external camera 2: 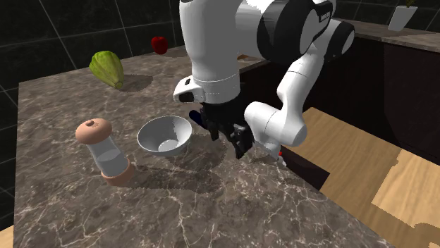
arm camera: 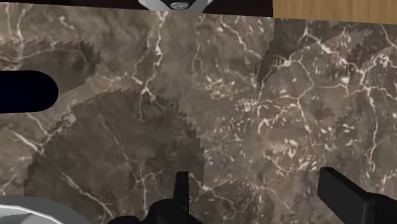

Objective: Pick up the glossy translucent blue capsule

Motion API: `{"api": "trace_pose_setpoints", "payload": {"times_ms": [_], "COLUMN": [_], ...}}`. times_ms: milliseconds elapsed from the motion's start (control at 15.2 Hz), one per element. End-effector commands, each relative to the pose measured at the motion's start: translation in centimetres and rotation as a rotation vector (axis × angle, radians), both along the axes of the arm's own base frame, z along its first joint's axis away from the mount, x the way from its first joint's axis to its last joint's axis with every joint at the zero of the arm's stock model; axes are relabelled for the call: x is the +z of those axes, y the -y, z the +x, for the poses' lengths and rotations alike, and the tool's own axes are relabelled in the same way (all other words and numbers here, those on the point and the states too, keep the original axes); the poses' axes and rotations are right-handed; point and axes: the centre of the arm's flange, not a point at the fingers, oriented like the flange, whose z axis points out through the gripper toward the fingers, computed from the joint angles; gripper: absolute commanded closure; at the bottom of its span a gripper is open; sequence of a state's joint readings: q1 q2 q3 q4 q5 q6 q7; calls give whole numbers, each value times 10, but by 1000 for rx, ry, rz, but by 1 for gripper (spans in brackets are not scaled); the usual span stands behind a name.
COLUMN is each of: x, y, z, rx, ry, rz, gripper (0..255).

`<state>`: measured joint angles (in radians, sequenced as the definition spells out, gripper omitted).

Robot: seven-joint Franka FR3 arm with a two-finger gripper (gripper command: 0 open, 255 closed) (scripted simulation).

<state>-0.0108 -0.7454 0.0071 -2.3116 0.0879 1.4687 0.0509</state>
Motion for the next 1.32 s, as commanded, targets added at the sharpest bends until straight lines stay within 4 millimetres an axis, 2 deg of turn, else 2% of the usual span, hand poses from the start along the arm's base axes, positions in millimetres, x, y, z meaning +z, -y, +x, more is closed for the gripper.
{"api": "trace_pose_setpoints", "payload": {"times_ms": [0,264,528,924,1188,1254], "x": [0,-5,-9,-17,-24,-25], "y": [0,53,103,163,186,188], "z": [0,3,-12,-63,-110,-116], "rx": [0,-337,-673,-1179,-1515,-1555], "ry": [0,38,76,133,171,176], "rz": [0,-8,-17,-29,-38,-39], "gripper": [0,0,0,0,0,0]}}
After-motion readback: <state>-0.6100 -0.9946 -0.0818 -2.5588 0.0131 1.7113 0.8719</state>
